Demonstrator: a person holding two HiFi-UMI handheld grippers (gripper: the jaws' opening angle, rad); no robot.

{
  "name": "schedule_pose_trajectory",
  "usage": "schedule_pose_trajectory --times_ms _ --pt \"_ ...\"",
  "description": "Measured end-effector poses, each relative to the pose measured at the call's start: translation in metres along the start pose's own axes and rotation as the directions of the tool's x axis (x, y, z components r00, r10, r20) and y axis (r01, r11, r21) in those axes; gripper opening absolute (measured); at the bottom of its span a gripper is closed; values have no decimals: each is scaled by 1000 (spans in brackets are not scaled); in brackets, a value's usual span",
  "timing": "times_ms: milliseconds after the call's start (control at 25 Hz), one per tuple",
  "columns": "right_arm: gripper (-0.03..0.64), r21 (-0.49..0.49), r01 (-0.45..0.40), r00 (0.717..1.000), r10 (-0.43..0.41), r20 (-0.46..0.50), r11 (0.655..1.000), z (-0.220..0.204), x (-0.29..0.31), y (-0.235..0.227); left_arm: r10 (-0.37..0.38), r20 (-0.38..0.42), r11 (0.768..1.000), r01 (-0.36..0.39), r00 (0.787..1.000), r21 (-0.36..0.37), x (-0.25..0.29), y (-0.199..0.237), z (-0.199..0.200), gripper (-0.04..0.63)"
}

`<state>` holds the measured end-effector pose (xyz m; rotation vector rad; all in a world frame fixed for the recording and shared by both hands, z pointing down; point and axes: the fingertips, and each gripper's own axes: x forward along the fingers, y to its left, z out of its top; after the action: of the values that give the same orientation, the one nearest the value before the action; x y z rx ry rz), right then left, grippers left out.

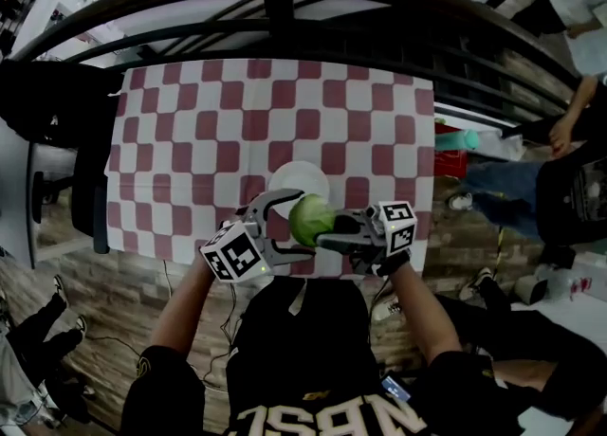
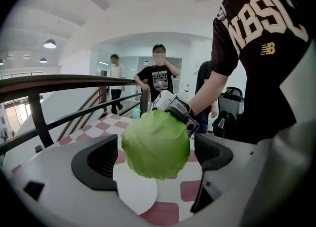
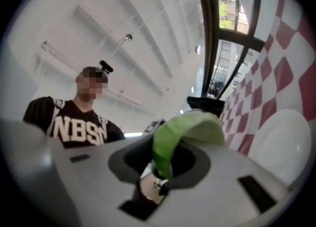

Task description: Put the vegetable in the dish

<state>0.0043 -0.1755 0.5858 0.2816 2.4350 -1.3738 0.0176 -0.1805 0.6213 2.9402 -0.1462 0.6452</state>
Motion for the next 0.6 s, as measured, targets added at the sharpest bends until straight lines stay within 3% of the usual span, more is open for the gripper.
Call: schedule_pose_trajectory --times_ms 160,320,440,600 --pt "98 21 -79 997 80 -17 997 -2 9 8 -28 -5 999 28 1000 29 1 -4 4 489" --pt "98 88 -61 998 63 -18 994 -2 10 -5 -14 -50 999 12 999 -46 -1 3 -7 485" --pt "120 136 58 994 -45 -98 989 -13 5 -28 13 -111 996 -22 994 -84 3 8 -26 482" --pt "203 77 242 953 -221 -208 967 -26 -8 -53 32 -177 994 -50 984 -99 11 11 -44 480"
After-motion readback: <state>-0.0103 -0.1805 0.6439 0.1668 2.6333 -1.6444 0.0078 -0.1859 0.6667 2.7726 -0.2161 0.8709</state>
